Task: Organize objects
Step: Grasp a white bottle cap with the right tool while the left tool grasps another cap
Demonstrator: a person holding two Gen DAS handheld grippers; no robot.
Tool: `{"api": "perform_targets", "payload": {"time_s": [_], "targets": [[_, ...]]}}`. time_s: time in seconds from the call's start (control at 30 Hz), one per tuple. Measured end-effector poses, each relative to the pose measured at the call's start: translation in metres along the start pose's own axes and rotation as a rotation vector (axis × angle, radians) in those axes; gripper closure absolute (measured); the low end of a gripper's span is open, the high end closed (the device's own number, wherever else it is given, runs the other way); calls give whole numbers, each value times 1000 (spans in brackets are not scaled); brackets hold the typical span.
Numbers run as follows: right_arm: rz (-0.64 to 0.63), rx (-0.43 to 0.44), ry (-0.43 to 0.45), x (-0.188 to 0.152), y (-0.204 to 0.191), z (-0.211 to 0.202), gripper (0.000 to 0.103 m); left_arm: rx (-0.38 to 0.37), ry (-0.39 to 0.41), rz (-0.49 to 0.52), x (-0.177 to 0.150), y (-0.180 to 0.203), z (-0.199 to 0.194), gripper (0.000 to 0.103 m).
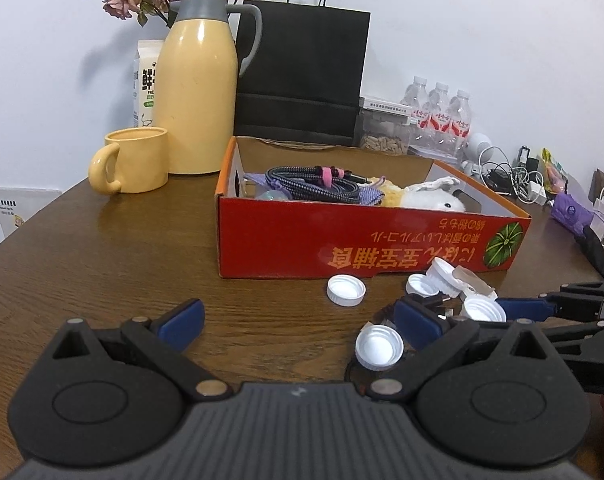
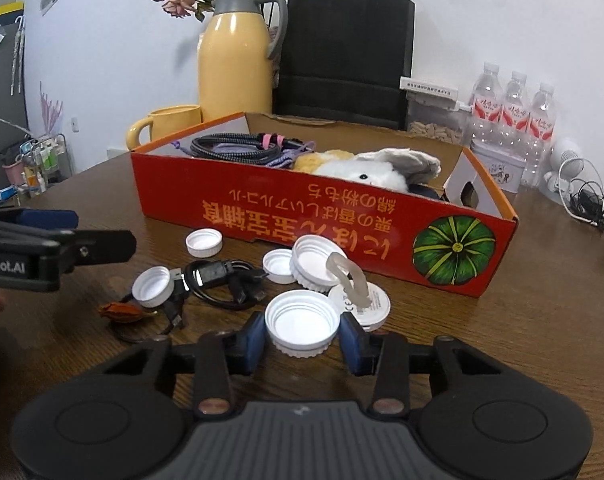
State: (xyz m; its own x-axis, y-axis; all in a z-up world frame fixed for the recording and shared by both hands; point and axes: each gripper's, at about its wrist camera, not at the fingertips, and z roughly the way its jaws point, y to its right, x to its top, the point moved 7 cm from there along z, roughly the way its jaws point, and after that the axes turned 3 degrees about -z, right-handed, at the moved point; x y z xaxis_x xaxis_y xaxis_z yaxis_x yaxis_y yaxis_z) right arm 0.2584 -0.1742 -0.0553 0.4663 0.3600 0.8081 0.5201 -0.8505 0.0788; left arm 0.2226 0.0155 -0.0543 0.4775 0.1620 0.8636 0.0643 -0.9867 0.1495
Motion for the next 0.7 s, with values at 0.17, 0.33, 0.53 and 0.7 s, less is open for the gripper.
{"api": "perform_targets", "payload": {"time_s": [0.17, 0.33, 0.53, 0.7], "targets": [[0, -26, 38, 3, 2, -6, 64, 5, -18, 13, -3, 3, 2, 0], [6, -63, 92, 6, 5, -16, 64, -25, -27, 47, -6, 16, 0, 0], [8, -78, 117, 8, 6, -20, 64, -51, -42, 64, -9, 30, 6, 13], [9, -75, 122, 7, 6, -21, 64, -69, -67, 84, -12, 43, 11, 39]]}}
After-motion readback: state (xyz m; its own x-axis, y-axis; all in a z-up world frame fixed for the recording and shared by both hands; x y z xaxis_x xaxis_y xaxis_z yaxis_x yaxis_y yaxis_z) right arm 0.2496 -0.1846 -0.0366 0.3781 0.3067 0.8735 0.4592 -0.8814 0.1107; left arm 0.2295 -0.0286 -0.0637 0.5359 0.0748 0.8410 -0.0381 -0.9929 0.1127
